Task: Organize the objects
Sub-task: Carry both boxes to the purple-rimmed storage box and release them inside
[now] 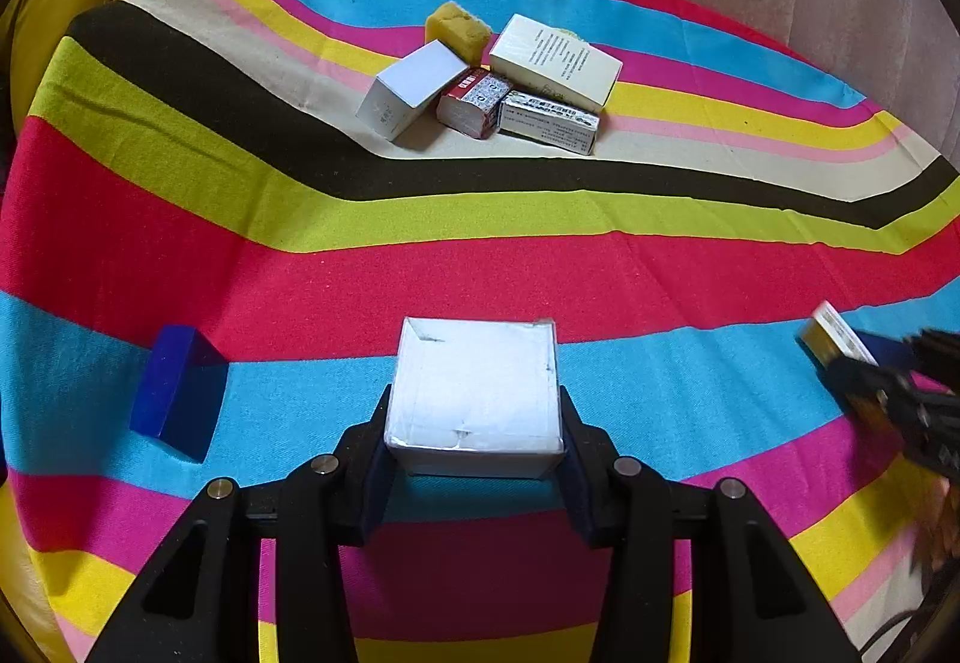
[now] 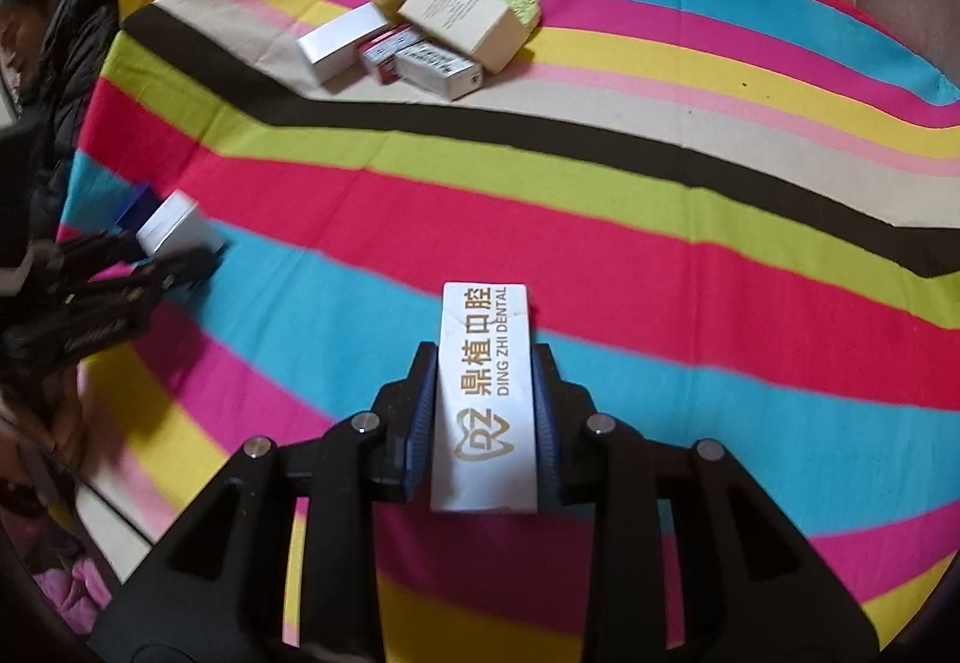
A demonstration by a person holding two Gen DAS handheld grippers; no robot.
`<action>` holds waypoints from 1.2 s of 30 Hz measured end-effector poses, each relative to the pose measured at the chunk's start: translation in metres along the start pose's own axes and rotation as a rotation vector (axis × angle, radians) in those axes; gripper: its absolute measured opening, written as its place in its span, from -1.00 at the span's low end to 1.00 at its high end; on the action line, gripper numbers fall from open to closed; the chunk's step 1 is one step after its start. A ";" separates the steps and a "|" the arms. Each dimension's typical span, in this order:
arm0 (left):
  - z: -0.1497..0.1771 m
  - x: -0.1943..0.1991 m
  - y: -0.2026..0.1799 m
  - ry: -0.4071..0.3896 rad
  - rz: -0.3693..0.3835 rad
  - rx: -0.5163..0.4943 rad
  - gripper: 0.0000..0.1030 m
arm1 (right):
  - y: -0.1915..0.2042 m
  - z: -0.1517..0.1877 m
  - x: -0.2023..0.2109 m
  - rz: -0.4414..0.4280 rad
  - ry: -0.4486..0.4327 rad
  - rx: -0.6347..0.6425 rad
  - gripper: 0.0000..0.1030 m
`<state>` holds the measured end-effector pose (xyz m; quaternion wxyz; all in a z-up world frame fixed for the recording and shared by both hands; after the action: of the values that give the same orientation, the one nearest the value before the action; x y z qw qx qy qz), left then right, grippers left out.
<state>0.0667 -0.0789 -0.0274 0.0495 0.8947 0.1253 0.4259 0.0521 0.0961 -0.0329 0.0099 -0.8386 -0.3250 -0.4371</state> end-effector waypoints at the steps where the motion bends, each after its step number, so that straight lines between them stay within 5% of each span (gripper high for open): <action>1: 0.002 0.002 -0.001 0.005 0.001 0.007 -0.08 | 0.003 0.003 0.003 0.000 0.004 0.003 -0.33; 12: 0.004 0.074 -0.063 -0.062 0.150 -0.102 -0.08 | 0.006 0.036 0.071 0.030 -0.052 -0.008 -0.33; 36: 0.046 0.197 -0.224 -0.159 0.440 -0.533 -0.08 | -0.046 0.126 0.214 0.243 -0.144 -0.123 -0.33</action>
<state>0.1808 0.1906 0.0474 0.1979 0.8862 -0.1903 0.3732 0.2059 0.2850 0.0354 -0.0120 -0.8998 -0.1937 -0.3908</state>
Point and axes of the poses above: each gripper's, at about its wrist camera, not at the fingertips, and x roughly against the way its jaws point, y to its left, z to its underside, the point moved 8 cm from there along -x, roughly the way its jaws point, and after that the axes turned 15 degrees about -z, right-handed, at the moved point
